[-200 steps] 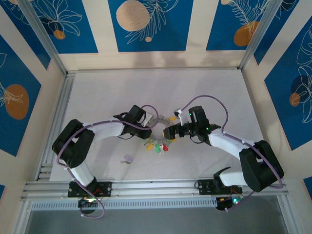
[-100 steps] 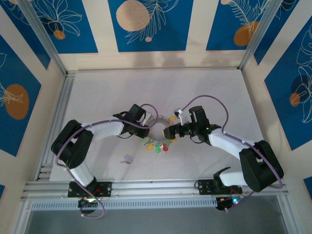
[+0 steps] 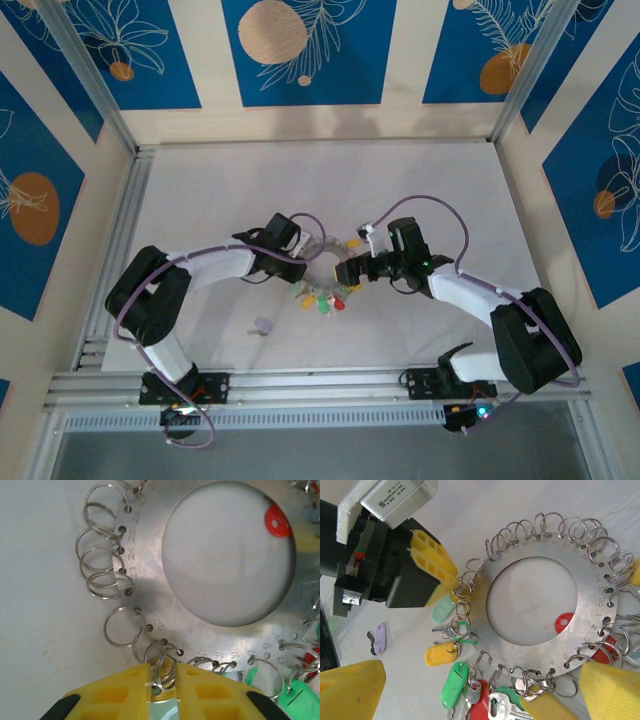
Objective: Put the keys on the keyring
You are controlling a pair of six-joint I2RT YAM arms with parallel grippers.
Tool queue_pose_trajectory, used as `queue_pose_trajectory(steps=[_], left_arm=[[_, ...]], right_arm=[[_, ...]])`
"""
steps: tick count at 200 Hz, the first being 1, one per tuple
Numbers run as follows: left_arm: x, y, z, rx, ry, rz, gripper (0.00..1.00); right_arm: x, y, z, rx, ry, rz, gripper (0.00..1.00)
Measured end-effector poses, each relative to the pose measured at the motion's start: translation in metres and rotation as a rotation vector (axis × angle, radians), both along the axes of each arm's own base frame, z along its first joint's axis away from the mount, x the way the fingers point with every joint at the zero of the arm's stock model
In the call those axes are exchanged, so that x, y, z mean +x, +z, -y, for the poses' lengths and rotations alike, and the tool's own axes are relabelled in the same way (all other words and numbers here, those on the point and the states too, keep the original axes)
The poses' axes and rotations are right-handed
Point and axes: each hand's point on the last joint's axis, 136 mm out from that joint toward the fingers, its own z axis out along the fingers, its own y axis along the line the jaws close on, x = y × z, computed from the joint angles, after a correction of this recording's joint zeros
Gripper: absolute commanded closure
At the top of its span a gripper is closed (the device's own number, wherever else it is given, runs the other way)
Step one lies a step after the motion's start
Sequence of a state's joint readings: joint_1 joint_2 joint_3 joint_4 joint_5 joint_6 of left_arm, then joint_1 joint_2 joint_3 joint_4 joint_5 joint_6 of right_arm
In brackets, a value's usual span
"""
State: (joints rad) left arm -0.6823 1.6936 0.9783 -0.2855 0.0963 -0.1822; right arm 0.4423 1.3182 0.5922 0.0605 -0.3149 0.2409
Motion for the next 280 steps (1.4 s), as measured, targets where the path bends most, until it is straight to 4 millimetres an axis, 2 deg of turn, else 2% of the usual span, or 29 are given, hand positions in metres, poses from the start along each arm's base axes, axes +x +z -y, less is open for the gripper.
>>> queue_pose_trajectory(steps=[60,102,212,259,280], left_arm=[[0.002,0.004,0.006,-0.008,-0.011,0.009,0.82],[0.0,-0.004,0.004,0.016,-0.01,-0.011,0.78],[-0.001,-0.01,0.009,0.04,-0.02,-0.023,0.78],[0.0,-0.013,0.011,0.043,-0.026,-0.025,0.84],[0.0,-0.013,0.011,0.044,-0.03,-0.023,0.91]], right_arm=[[0.001,0.0,0.001,0.0,-0.005,0.0,0.01],[0.001,0.0,0.003,0.0,-0.008,0.001,0.01],[0.001,0.001,0.007,0.003,-0.02,0.007,0.01],[0.001,0.003,0.008,0.005,-0.025,0.012,0.01],[0.002,0.005,0.009,0.008,-0.028,0.02,0.01]])
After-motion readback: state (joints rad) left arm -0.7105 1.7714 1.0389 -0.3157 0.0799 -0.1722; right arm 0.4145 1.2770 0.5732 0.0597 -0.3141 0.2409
